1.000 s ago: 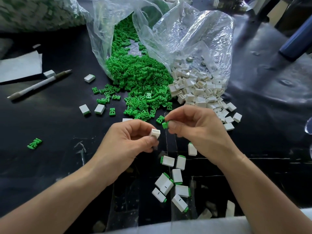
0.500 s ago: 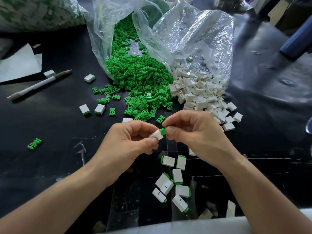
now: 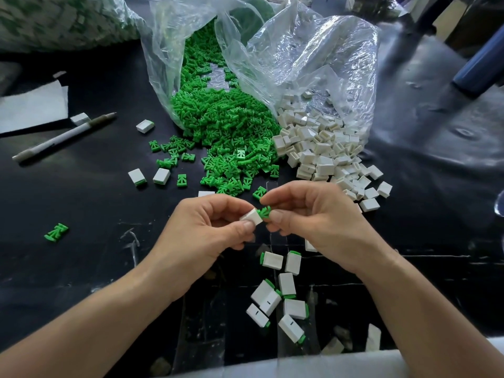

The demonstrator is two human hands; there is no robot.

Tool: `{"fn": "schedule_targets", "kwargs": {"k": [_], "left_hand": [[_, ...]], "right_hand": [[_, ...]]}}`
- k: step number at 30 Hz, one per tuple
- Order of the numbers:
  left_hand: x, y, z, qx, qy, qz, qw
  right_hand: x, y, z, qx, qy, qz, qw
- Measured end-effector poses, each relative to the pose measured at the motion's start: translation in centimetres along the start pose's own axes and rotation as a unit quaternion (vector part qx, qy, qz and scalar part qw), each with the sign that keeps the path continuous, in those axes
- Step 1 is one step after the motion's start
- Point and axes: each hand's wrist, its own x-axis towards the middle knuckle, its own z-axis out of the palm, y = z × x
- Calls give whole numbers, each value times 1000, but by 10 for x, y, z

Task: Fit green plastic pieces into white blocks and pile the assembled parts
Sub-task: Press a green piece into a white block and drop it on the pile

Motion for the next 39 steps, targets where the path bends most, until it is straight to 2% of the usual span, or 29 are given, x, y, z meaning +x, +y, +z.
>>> {"fn": "schedule_targets", "kwargs": {"k": [5, 9, 14, 16, 23, 33, 35, 37, 39], "left_hand": [[1, -2, -1, 8, 0, 5, 1000], [1, -2, 0, 0, 1, 2, 1000], [0, 0, 1, -33, -19, -40, 998], [-1, 0, 2, -25, -20, -31, 999], [-2, -7, 1, 122, -40, 43, 991], [-5, -11, -1, 297, -59, 147, 942], [-5, -8, -1, 264, -54, 131, 954], [-3, -2, -2, 167, -48, 100, 980], [-3, 3, -1, 111, -47, 96, 988]], "right_hand": [[1, 5, 3, -41, -7, 11, 999], [1, 11, 4, -120, 5, -6, 993], [0, 9, 8, -157, 12, -44, 987], [-1, 7, 7, -182, 3, -43, 982], [-4, 0, 7, -331, -55, -75, 939], [-8, -4, 13, -461, -105, -141, 870], [-7, -3, 13, -450, -94, -145, 876], [-7, -1, 11, -381, -50, -145, 912], [-6, 0, 10, -305, -11, -140, 942]]}}
